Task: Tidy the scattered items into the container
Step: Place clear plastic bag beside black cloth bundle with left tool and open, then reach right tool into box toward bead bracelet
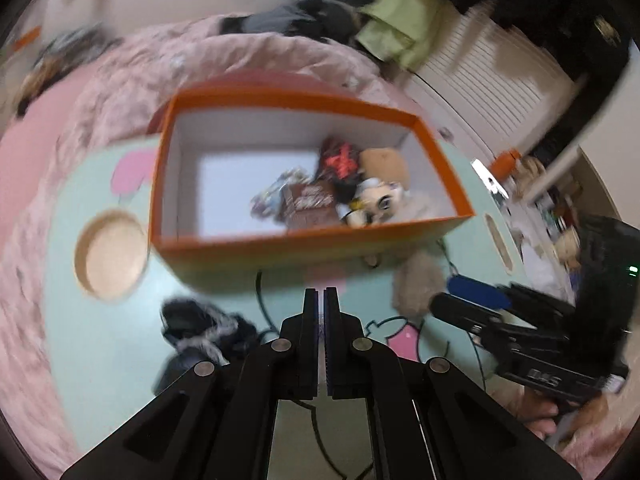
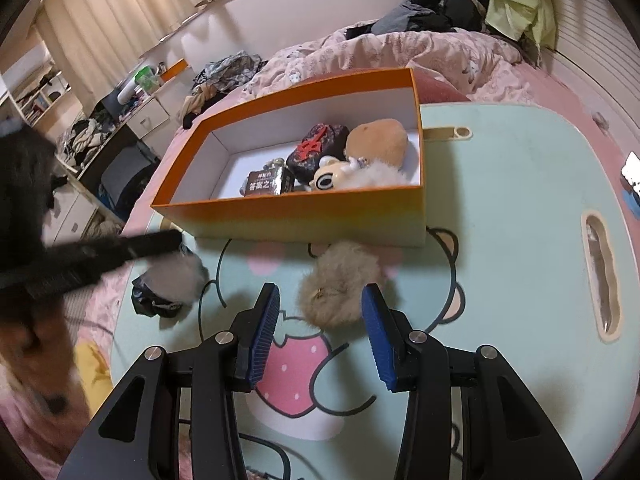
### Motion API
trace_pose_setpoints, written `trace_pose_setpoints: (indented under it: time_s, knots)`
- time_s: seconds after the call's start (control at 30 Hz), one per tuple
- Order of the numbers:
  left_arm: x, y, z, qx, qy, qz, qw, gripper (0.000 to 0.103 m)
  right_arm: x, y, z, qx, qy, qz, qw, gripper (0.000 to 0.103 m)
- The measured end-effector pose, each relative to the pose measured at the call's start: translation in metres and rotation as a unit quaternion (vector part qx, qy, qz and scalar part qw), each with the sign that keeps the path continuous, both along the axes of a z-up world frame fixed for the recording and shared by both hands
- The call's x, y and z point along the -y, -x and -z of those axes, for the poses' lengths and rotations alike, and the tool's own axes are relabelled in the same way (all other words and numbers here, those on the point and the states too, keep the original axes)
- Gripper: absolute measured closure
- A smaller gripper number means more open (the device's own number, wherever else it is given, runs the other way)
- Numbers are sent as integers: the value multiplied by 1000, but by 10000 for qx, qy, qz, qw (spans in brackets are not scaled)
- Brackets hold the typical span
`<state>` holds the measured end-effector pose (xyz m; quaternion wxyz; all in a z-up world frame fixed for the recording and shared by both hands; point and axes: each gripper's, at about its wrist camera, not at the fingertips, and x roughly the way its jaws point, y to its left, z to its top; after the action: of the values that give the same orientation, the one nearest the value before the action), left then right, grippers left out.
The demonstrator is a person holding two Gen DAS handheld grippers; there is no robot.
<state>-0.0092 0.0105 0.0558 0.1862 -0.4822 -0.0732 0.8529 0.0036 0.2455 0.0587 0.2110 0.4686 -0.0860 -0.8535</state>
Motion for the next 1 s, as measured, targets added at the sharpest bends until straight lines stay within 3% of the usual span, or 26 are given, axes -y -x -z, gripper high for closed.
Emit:
trace_pose_setpoints:
  time_s: [0.13, 0.27, 0.37, 0.43, 0.63, 0.83, 1.0]
  knots:
    - [11, -17, 13, -332, -156, -409, 9985, 101, 0, -7, 2, 40, 14, 87, 10000, 59]
    - [9, -27, 17, -574, -12, -273, 9980, 99, 3, -17, 2, 20, 24, 180, 9998, 59]
    - [8, -33, 18, -768, -34, -228, 9968, 77, 4, -23, 3, 1, 49, 247, 9997, 59]
    - [6, -39, 17, -896, -33, -198, 9958, 46, 3, -26, 3, 12, 54, 288, 9996, 59]
    - [13, -55, 3, -1344, -204, -210, 9905, 27, 2, -33, 3, 9, 14, 358, 9994, 59]
    - [32, -57, -8, -1318, -419, -315, 9899, 26, 4, -42, 1, -79, -72, 354, 9993, 59]
    - [48, -57, -14, -1214, -155, -502, 9912, 24, 5, -42, 3, -36, -104, 338, 9994, 59]
